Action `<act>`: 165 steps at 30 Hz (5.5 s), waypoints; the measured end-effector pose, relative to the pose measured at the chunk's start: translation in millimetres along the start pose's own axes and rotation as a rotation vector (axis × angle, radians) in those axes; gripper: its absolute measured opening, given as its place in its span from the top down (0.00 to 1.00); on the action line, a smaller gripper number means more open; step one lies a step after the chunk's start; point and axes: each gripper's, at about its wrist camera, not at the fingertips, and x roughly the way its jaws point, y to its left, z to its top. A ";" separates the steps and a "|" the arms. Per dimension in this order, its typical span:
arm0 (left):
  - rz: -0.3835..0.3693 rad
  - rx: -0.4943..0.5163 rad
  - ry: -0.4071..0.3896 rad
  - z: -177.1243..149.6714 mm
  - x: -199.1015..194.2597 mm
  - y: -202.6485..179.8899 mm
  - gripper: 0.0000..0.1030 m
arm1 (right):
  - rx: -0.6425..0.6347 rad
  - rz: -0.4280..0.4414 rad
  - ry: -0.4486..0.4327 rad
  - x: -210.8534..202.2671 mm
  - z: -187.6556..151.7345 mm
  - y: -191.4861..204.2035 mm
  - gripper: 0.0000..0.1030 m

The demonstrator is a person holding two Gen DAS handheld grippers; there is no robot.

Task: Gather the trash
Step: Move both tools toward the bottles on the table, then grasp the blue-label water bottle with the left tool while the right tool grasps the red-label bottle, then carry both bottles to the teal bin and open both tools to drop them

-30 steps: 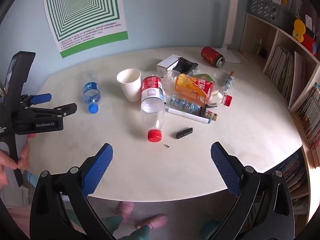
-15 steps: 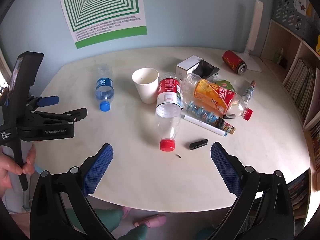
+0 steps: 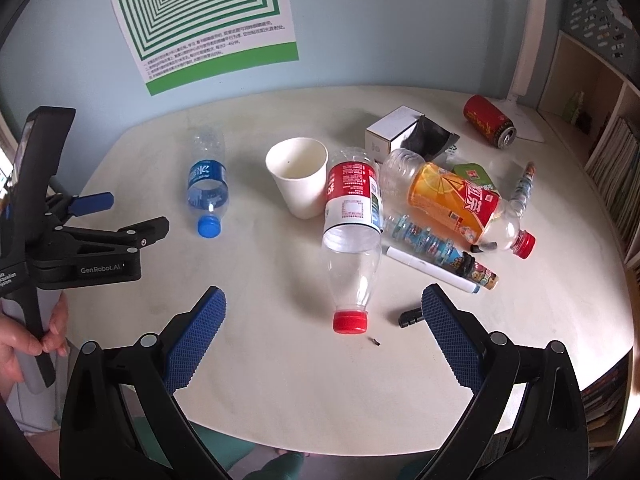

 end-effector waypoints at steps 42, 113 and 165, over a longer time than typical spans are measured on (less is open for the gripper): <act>-0.100 0.152 0.115 47.6 111.8 24.0 0.06 | -0.181 0.092 0.183 119.7 55.3 -7.4 0.06; -0.368 0.664 -0.083 34.9 -29.9 -68.1 0.32 | 0.207 0.041 0.044 -31.7 -10.3 -85.8 0.38; -0.558 1.931 0.334 -562.0 199.2 -645.6 0.18 | 1.461 -0.122 0.370 76.2 -802.3 -342.4 0.17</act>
